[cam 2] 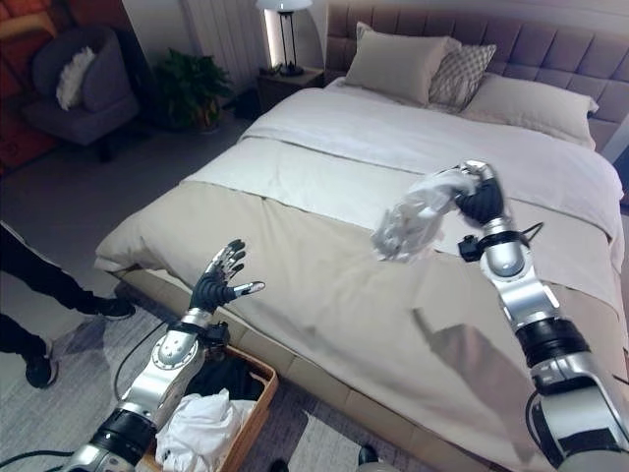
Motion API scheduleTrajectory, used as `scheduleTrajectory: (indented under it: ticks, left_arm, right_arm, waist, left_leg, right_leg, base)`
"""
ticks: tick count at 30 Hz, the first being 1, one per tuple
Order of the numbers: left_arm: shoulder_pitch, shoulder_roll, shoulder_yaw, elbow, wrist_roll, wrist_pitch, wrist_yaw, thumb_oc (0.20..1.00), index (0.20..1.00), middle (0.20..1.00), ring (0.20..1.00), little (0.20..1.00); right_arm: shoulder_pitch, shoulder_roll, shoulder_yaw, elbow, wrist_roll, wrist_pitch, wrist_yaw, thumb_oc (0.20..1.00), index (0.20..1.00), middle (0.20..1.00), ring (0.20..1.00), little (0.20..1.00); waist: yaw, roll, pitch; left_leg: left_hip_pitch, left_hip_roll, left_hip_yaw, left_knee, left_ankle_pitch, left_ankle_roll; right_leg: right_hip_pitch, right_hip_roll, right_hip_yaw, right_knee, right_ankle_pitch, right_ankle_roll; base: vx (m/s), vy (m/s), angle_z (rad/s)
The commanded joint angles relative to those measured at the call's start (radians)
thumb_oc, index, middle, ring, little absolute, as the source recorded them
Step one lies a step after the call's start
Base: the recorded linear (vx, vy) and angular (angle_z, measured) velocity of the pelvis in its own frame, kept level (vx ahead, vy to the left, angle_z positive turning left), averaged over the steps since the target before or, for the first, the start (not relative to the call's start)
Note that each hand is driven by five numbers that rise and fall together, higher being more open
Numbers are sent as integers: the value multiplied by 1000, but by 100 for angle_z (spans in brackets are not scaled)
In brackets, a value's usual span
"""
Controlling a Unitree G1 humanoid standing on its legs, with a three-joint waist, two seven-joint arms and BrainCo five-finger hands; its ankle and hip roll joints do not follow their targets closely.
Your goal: Pick up clothes into the bucket
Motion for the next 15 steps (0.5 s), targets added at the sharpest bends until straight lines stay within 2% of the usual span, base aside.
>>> scheduleTrajectory:
  ticks: [1,6,15]
  left_arm:
    - [-58,48,-79,-46,-31,-11,-61,1000,1000,1000,1000,1000]
    - [-119,30,-155,-72,-32,9,-113,1000,1000,1000,1000,1000]
    - [-252,-9,-252,-61,-21,29,-137,1000,1000,1000,1000,1000]
  right_arm:
    - [11,1,-16,-104,48,-50,51,200,200,200,200,200]
    - [64,5,-1,-233,63,-52,133,200,200,200,200,200]
    - [37,26,77,-390,101,-57,226,200,200,200,200,200]
  waist:
    - [21,-54,-100]
    - [26,-55,-119]
    - [27,-51,-124]
  left_leg:
    - [-37,-34,-41,86,-104,17]
    - [-19,-32,-54,99,-117,15]
    - [-6,-31,-67,121,-128,11]
  right_leg:
    - [-33,-51,-2,97,-43,49]
    - [-3,-52,-18,94,-58,45]
    - [31,-54,-36,96,-73,41]
  base:
    - [6,-28,3]
    - [27,-22,6]
    - [14,-12,5]
